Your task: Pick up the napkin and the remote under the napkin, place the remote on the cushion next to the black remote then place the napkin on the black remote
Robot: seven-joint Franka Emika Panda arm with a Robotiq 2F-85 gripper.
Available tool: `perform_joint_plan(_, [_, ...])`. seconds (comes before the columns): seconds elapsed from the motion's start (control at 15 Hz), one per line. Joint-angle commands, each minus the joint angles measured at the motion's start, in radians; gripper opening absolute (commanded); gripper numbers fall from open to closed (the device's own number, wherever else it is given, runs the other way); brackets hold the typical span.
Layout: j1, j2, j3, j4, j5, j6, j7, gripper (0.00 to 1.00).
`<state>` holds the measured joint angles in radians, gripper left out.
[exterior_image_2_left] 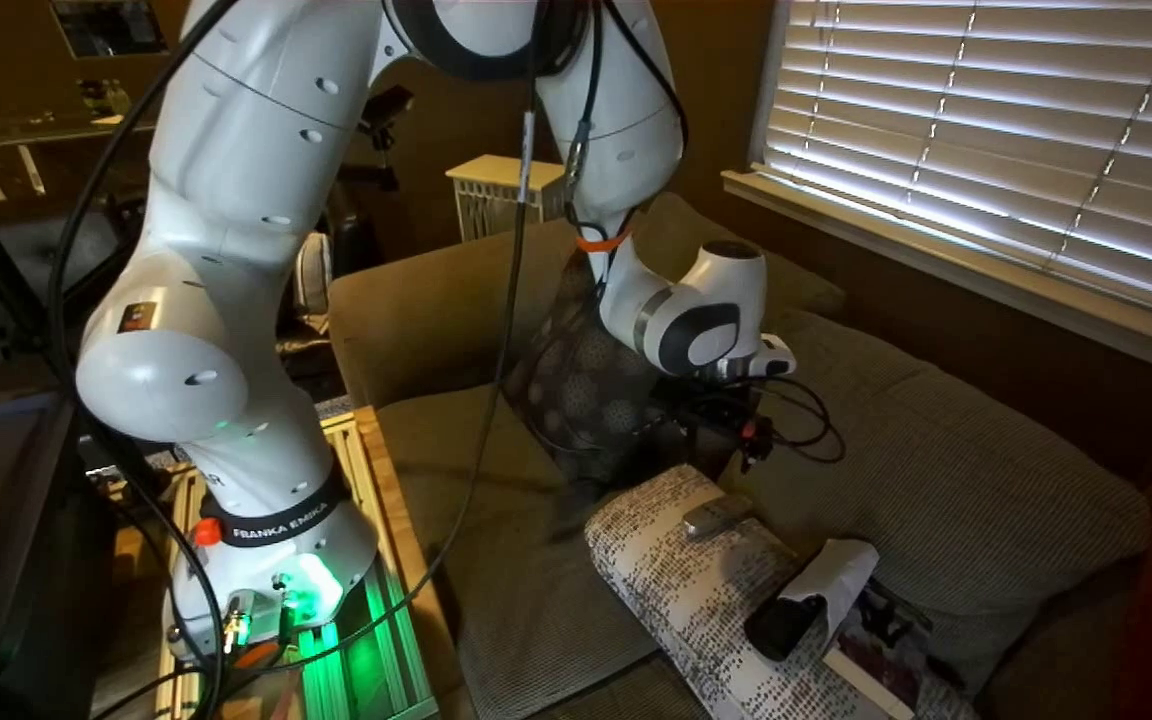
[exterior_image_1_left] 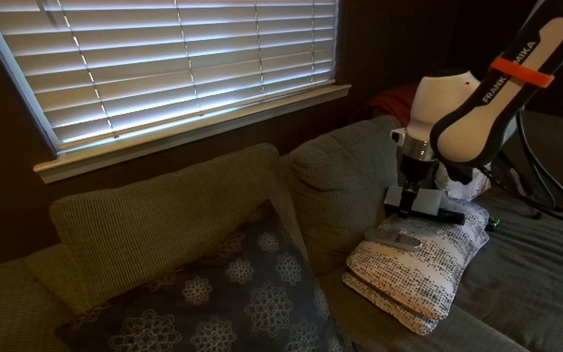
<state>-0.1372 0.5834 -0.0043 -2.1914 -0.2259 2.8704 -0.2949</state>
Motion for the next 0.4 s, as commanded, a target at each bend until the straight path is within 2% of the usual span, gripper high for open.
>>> perform_joint_plan(0.0, [-0.022,-0.042,0.023,-0.027,0.071,-0.024,0.03,1.0])
perform_joint_plan(0.07, [-0.005,-0.008,0.005,0.001,0.041,-0.008,0.008,1.0])
perform_joint_plan(0.33, [-0.006,-0.012,0.005,-0.001,0.057,-0.008,0.022,1.0])
